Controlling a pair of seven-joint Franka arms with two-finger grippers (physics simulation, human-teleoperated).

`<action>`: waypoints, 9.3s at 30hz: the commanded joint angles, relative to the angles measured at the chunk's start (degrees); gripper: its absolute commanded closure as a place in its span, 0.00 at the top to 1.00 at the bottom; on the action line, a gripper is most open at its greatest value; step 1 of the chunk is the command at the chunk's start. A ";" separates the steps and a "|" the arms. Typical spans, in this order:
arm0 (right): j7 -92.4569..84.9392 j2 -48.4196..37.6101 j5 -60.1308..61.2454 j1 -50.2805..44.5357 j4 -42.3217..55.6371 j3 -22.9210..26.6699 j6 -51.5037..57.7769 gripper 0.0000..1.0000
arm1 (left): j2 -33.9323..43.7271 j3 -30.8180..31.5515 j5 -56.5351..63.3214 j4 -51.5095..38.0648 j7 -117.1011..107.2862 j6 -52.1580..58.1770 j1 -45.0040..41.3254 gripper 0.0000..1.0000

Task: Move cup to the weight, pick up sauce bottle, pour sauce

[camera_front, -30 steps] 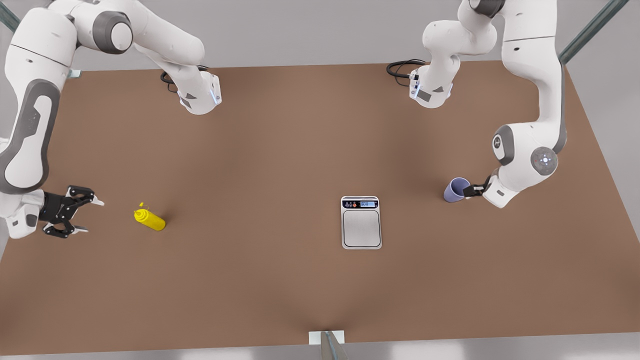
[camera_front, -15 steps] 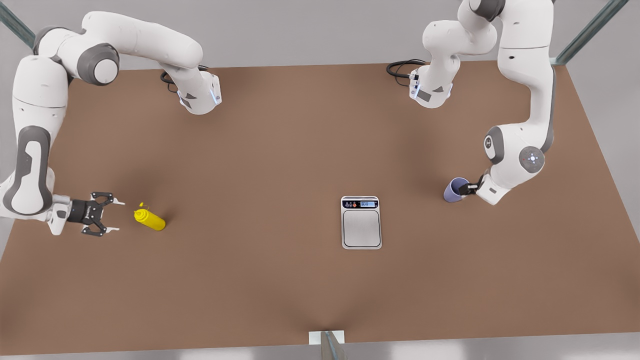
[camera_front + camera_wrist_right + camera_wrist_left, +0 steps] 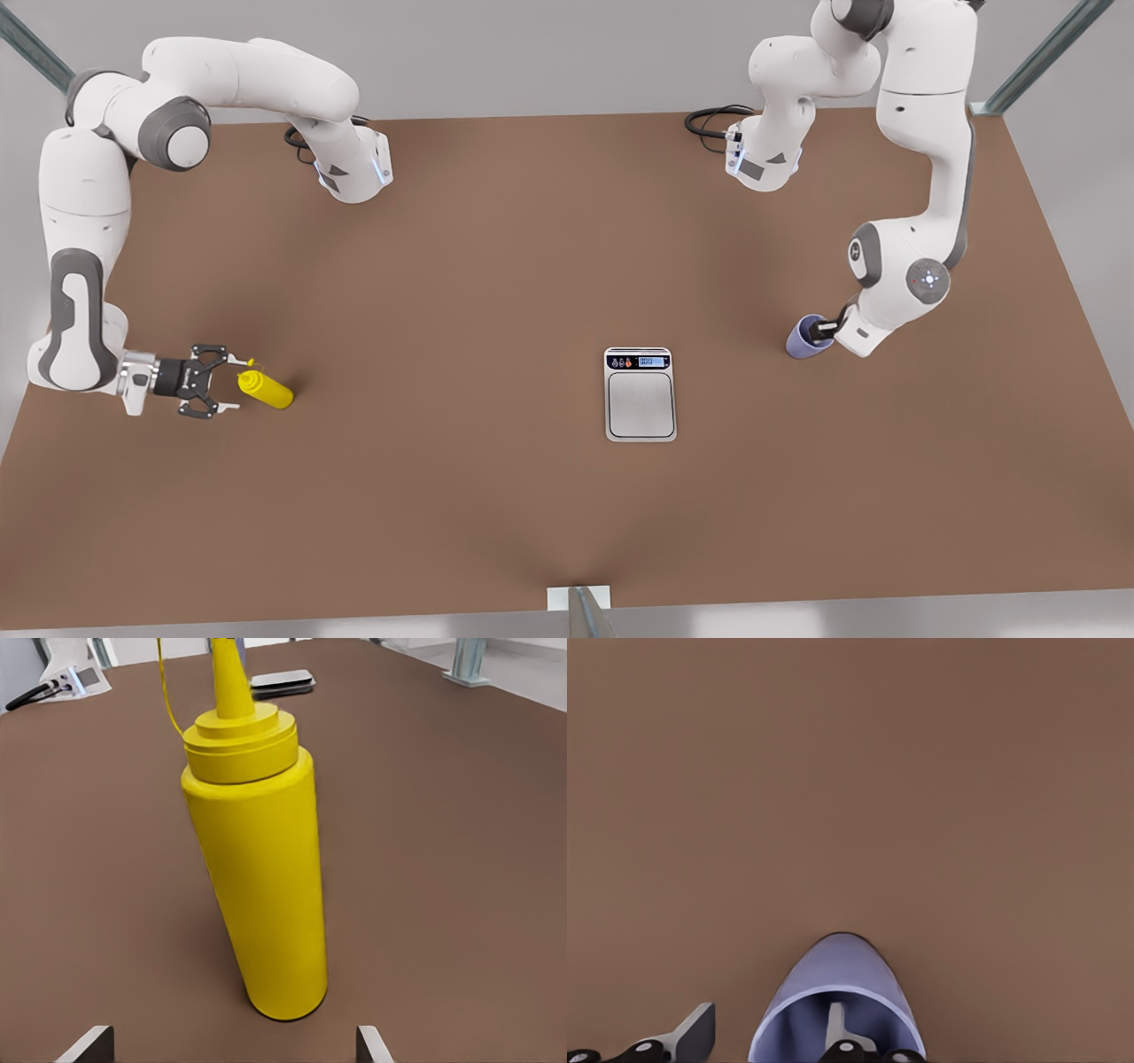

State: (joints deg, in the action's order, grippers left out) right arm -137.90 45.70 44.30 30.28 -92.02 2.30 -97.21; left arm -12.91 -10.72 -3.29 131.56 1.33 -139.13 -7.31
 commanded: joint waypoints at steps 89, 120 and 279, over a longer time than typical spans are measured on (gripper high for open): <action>95.97 -11.69 -46.49 -56.56 16.79 -4.76 -28.39 0.54 | -14.87 -2.28 -2.94 -42.79 -44.94 24.95 -27.94 0.61; 147.39 3.52 -128.93 -82.04 17.75 -4.76 -7.29 0.54 | -7.13 6.59 5.58 -50.96 -1.68 40.16 0.80 1.00; 126.73 -28.64 -35.60 -31.42 9.76 2.28 -3.08 1.00 | -7.75 6.77 6.11 -55.97 -1.77 41.39 0.63 1.00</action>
State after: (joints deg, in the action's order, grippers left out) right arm -10.89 15.01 8.70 -1.26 -83.48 4.50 -100.22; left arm -20.73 -3.95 2.81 75.59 -0.36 -97.82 -6.68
